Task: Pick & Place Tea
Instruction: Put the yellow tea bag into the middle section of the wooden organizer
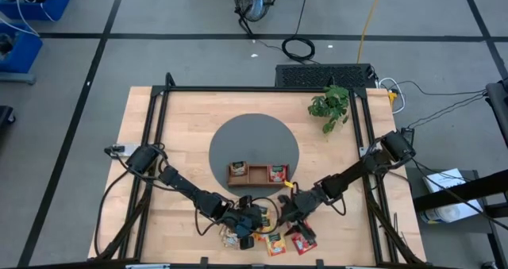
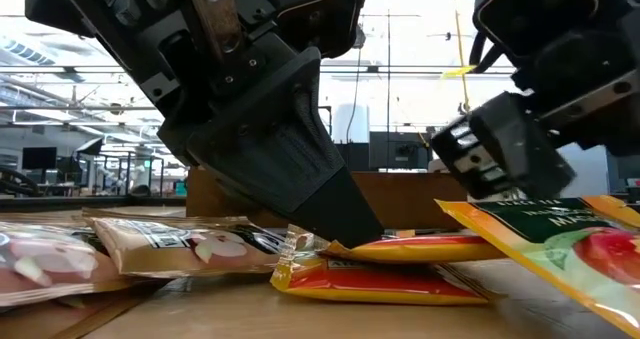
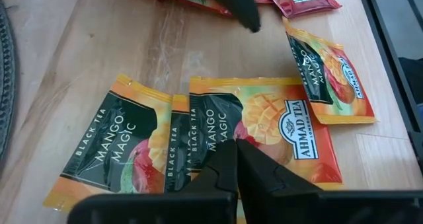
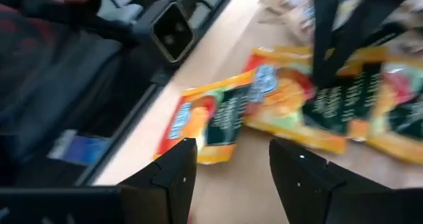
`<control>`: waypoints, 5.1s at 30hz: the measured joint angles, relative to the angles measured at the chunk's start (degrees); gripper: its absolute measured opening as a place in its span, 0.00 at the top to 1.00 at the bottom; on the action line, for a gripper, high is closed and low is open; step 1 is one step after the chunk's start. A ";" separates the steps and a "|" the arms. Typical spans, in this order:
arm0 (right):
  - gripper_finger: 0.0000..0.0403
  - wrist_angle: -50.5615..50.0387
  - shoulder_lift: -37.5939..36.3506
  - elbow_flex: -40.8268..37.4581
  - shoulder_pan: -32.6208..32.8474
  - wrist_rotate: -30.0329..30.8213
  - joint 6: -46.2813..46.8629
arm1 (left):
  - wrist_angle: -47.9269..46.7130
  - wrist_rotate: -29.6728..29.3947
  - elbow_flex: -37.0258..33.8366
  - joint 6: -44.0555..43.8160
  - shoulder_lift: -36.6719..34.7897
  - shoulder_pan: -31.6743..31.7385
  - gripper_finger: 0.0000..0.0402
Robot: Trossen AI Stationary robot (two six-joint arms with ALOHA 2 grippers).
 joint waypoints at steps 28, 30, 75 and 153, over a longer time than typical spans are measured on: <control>0.56 0.09 2.89 0.02 1.32 1.83 7.77 | -0.20 -1.29 -0.04 0.47 0.00 0.26 0.98; 0.56 2.75 4.45 0.04 1.60 1.82 8.46 | -0.20 -1.50 -0.04 0.50 0.00 0.28 0.96; 1.00 -33.90 -11.74 11.24 1.62 20.13 -9.17 | 2.75 -0.96 -0.11 12.80 -1.26 -0.27 0.84; 1.00 -77.69 2.94 44.54 -23.71 20.68 -27.46 | -17.31 -33.81 -3.91 2.06 -15.91 -22.99 0.84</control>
